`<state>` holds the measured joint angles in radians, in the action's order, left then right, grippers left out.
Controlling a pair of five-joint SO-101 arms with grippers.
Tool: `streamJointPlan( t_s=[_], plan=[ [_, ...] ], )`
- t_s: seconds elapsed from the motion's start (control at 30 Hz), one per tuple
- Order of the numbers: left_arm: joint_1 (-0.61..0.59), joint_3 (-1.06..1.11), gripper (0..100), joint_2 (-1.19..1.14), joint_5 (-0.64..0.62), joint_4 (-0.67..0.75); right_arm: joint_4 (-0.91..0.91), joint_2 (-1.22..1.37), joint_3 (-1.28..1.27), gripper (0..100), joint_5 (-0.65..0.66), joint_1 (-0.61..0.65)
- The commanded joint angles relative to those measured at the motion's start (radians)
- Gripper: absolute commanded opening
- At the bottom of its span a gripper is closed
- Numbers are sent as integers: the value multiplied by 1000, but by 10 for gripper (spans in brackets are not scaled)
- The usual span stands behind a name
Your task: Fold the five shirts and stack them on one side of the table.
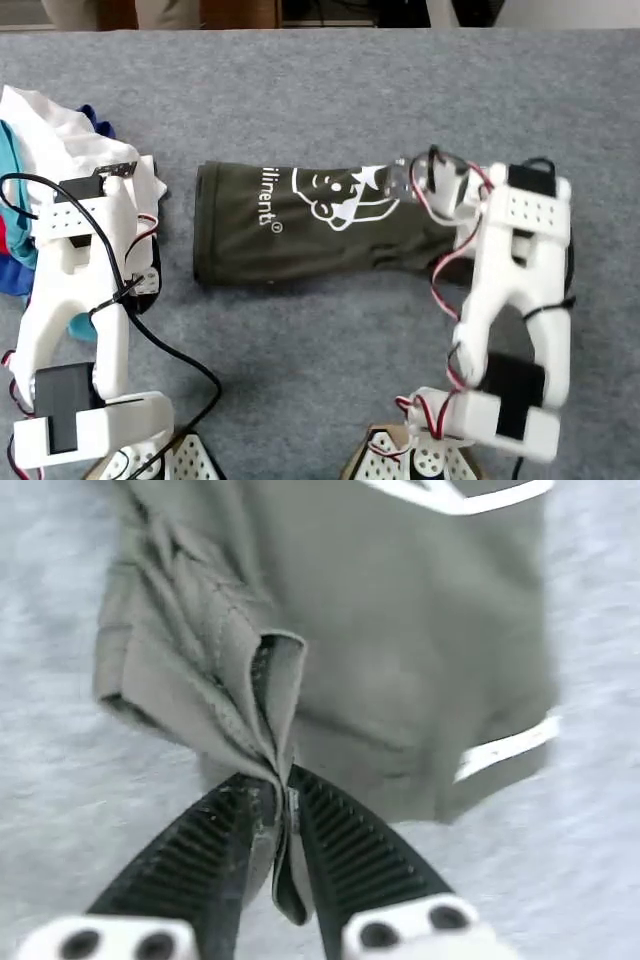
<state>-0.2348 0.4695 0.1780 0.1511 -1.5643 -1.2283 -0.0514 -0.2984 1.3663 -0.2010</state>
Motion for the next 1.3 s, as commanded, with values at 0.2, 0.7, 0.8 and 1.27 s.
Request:
streamJointPlan(
  t_s=[0.2,0.7,0.8,1.27],
  plan=[
    [-9,-32,19,5,9,3,72,315,364,4,-54,97],
    [-2,-32,20,4,11,12,-58,438,524,383,-75,140],
    [-2,-34,20,4,11,12,-84,369,532,313,-110,136],
    [133,-359,85,1,2,-57,172,366,458,7,-1043,-110]
  ],
)
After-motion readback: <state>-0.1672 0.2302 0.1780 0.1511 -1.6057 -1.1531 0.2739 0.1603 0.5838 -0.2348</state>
